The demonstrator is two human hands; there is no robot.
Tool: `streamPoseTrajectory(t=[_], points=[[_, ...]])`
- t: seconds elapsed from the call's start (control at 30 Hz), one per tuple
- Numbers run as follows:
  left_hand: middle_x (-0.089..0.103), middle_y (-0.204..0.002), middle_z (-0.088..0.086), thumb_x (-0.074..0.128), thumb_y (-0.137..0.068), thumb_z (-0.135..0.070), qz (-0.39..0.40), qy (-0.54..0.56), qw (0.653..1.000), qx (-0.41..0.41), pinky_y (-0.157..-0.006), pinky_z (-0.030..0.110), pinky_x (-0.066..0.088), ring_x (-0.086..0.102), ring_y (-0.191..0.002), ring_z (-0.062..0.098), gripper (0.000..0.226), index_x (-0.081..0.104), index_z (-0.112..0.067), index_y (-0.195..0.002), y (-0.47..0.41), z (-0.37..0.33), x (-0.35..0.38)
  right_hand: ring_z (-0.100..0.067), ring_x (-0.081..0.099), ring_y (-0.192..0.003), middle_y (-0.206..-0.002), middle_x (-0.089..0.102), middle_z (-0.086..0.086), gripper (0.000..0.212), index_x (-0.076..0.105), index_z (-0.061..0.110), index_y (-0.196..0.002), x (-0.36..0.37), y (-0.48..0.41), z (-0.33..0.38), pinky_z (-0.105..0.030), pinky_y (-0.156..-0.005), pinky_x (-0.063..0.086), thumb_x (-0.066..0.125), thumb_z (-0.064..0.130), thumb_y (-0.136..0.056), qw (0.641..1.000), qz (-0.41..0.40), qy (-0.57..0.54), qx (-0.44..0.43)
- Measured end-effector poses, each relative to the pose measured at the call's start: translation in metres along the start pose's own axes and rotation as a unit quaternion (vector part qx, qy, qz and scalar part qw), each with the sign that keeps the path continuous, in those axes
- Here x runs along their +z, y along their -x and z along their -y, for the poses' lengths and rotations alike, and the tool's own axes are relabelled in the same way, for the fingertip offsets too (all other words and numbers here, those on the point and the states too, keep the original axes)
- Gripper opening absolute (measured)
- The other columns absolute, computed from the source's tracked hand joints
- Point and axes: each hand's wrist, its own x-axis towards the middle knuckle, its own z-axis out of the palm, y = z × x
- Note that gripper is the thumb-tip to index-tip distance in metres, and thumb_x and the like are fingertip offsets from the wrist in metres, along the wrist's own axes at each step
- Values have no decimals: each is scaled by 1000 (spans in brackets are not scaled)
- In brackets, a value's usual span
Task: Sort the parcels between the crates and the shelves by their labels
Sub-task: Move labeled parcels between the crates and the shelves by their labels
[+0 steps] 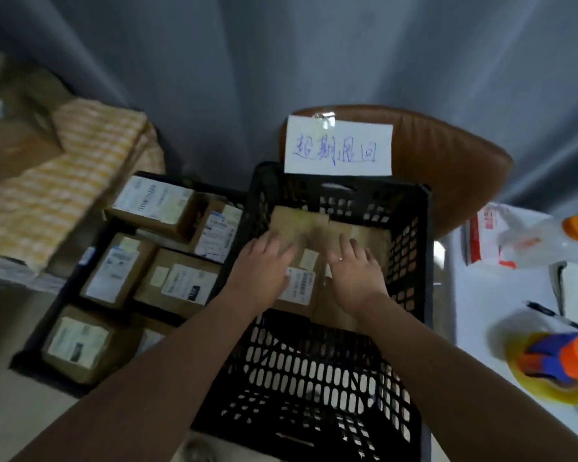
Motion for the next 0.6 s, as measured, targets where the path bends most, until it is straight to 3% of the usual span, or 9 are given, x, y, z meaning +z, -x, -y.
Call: streamPoseTrajectory(t=[0.13,0.23,0.33,0.47,0.6], points=[[25,-154,11,46,-96,-30,-83,-11,996,-22,-110,41,26,25,-140,29,52,34,-17,-145,50,26,-71,-33,11,-145,-158,9,-17,63,18,17,-149,-66,29,46,-45,-116,13,48,32,-96,995,-70,-35,-65],[49,-138,18,69,-83,-25,-137,-30,990,-28,-97,43,44,49,-125,34,49,57,-10,-127,106,46,-119,-30,20,-144,-157,20,-16,59,30,16,-147,-111,58,90,-42,-116,16,48,35,-95,979,-148,-52,-129],[59,-126,20,77,-74,-21,-164,-34,983,-75,-89,46,51,58,-114,37,49,64,-6,-119,174,68,-155,-33,35,-137,-148,39,-16,49,47,13,-138,-154,88,139,-44,-113,24,54,31,-93,957,-218,-66,-178],[64,-118,18,75,-77,-22,-189,-45,969,-154,-87,44,51,62,-107,36,37,68,-6,-110,278,100,-192,-38,61,-103,-115,65,-18,27,69,5,-107,-194,131,221,-46,-89,49,68,19,-84,912,-295,-95,-268],[67,-111,18,78,-73,-18,-214,-78,943,-243,-79,44,54,65,-99,36,36,70,-5,-105,400,134,-220,-38,65,-73,-86,69,-18,13,72,1,-87,-218,189,322,-45,-61,56,73,8,-77,851,-330,-153,-378]])
